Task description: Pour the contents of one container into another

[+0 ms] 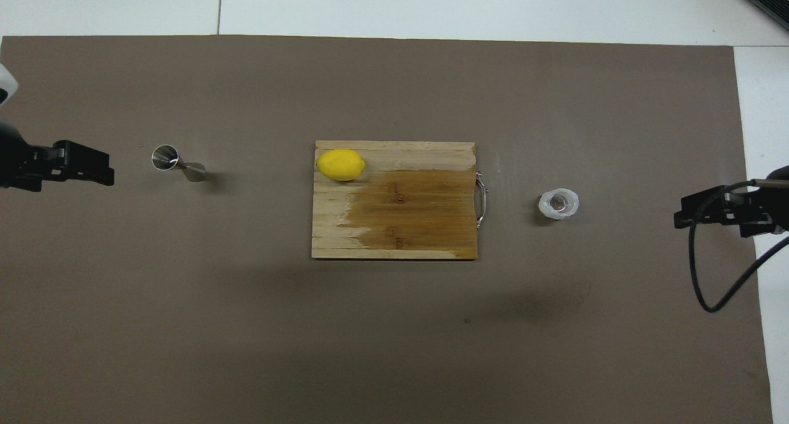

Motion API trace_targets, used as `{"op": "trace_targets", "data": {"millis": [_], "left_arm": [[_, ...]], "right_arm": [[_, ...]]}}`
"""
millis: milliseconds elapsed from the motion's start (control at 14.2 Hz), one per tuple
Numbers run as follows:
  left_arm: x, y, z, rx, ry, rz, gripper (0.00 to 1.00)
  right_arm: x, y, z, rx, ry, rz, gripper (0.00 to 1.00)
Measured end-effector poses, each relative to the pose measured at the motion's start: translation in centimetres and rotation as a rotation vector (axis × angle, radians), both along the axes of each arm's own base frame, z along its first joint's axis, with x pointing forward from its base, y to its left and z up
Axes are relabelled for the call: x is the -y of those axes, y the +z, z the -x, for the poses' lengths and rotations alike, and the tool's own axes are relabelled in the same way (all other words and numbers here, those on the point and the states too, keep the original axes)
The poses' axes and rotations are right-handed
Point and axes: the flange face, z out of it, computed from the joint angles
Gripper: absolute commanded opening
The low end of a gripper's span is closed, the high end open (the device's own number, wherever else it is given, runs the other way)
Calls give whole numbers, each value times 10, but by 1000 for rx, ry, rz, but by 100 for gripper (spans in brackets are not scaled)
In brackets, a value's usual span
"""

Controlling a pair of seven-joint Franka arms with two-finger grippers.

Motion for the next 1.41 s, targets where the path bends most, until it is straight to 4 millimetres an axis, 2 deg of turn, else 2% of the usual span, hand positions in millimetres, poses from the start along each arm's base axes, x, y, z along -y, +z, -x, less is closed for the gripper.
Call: {"op": "trace_targets", "data": {"millis": [211, 423, 775, 916, 1128, 1268, 1409], "left_arm": [[-19, -16, -8, -71, 297, 95, 100], [-40, -50, -29, -194, 610, 190, 100], [-86, -108, -66, -357, 1022, 351, 100], [-103, -133, -76, -424, 1124, 418, 100], [-140, -171, -87, -492, 1229, 517, 100], [-167, -198, -93, -515, 1301, 582, 100], [-182, -220, -100, -496, 1358, 609, 100]], "right_arm": [[0, 0, 0, 0, 0, 0, 100], [0, 0, 0, 0, 0, 0, 100], [0, 0, 0, 0, 0, 0, 100], [0, 0, 0, 0, 0, 0, 100], [0, 0, 0, 0, 0, 0, 100], [0, 0, 0, 0, 0, 0, 100], [0, 0, 0, 0, 0, 0, 100]]}}
